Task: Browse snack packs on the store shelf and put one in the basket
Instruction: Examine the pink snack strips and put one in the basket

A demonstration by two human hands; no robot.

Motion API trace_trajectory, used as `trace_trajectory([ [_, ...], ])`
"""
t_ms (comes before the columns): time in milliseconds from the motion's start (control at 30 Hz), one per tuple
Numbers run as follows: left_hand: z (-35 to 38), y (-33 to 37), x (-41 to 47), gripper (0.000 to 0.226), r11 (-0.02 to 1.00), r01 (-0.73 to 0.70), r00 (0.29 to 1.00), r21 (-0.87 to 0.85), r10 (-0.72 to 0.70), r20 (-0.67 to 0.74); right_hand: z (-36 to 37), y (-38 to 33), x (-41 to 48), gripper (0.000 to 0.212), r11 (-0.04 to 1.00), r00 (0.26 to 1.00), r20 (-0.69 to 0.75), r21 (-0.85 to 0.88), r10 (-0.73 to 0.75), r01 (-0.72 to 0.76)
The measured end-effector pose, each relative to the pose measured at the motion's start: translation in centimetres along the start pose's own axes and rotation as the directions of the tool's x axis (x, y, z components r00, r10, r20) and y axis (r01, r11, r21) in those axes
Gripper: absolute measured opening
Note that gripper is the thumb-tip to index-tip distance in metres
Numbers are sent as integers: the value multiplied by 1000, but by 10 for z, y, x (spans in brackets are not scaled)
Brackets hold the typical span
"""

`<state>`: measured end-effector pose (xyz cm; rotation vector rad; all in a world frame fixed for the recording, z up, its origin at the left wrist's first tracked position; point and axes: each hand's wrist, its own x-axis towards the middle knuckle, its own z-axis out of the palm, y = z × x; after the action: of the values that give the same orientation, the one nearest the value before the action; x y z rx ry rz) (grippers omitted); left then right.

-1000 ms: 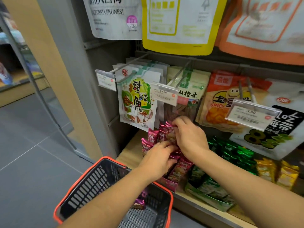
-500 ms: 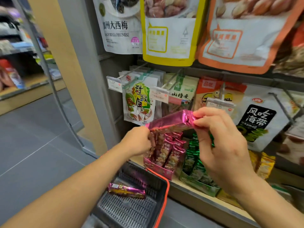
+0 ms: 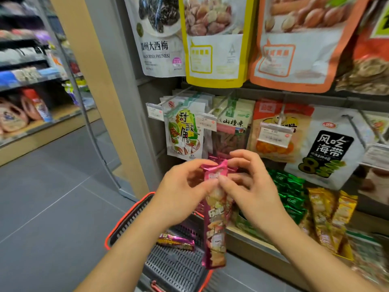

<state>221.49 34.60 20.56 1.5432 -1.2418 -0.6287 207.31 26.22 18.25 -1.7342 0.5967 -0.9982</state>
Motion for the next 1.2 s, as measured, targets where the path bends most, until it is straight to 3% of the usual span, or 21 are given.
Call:
trace_trajectory([
  [67,-2,0,0,30,976,78,996,-204,-83,-17,2,6,3,37,990,974,179,18,137,-142],
  [167,-4,-1,0,26,937,120,992,-329,-128,-4,8,13,2,43,981,918,357,29,170,-193],
  [400,-28,-3,4,38,904,166,986,-395,-158,53,7,11,0,33,988,917,370,-61,151,-138],
  [733,-42,-8,0,22,828,227,974,-512,-187,129,5,0,3,38,989,858,496,-18,135,-145],
  [900,-34,-10,0,23,896,189,970,-403,-235,-67,5,1,0,35,988,852,501,-35,148,-151],
  [1000,-27,-9,4,16,938,131,952,-320,-210,-225,7,4,-5,37,950,795,578,104,184,-295],
  [1067,-25,-7,5,15,933,87,958,-348,-174,-227,9,5,-7,40,961,821,542,83,178,-264],
  [1200,-18,-2,2,35,930,84,986,-358,-130,-106,10,13,-3,40,994,932,355,-93,78,-48],
])
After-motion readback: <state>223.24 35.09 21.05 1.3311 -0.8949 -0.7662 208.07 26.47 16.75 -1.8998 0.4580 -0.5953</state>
